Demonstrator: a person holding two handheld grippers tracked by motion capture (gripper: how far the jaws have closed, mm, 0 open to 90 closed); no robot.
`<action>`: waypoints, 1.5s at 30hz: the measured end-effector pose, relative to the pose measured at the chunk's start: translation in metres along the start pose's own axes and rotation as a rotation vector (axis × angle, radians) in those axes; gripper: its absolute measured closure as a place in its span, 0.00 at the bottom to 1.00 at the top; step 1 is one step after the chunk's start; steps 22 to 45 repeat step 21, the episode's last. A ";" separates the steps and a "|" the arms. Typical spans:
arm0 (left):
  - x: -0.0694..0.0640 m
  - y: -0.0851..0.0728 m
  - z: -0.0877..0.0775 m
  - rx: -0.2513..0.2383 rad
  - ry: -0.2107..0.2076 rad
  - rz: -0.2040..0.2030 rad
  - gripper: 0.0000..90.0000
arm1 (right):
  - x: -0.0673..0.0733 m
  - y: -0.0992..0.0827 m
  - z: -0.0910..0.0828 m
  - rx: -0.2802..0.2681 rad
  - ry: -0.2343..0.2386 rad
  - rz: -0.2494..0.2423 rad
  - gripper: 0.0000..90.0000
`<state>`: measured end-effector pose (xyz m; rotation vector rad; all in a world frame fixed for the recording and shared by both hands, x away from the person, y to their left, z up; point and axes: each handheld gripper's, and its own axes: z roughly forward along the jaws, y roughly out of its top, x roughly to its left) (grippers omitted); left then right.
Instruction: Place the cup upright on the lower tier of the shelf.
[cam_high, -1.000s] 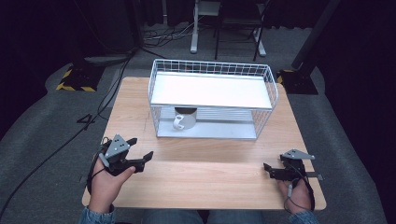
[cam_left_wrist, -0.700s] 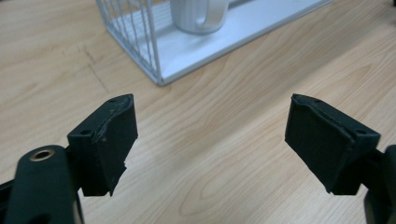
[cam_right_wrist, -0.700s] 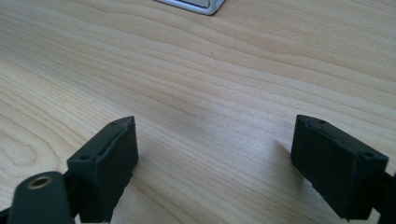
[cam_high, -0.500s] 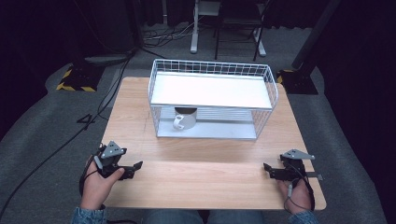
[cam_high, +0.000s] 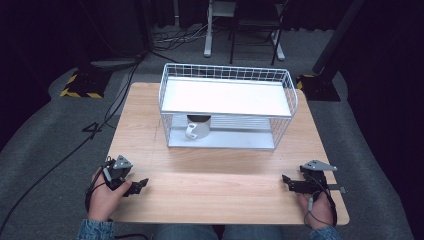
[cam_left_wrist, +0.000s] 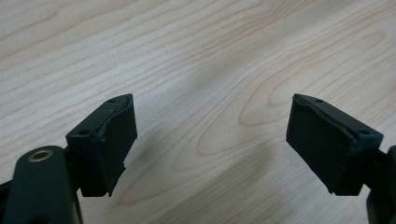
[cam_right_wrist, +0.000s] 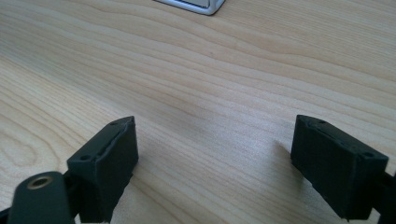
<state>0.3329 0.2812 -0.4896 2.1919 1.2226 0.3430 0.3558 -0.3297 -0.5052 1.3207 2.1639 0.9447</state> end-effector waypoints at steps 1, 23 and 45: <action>0.001 -0.001 0.002 0.007 -0.001 -0.004 0.19 | 0.000 0.000 0.000 0.000 0.000 0.000 0.17; -0.001 -0.007 0.016 -0.063 0.023 0.043 0.00 | 0.000 0.000 0.000 0.000 0.000 0.000 0.17; -0.001 -0.007 0.016 -0.063 0.023 0.043 0.00 | 0.000 0.000 0.000 0.000 0.000 0.000 0.17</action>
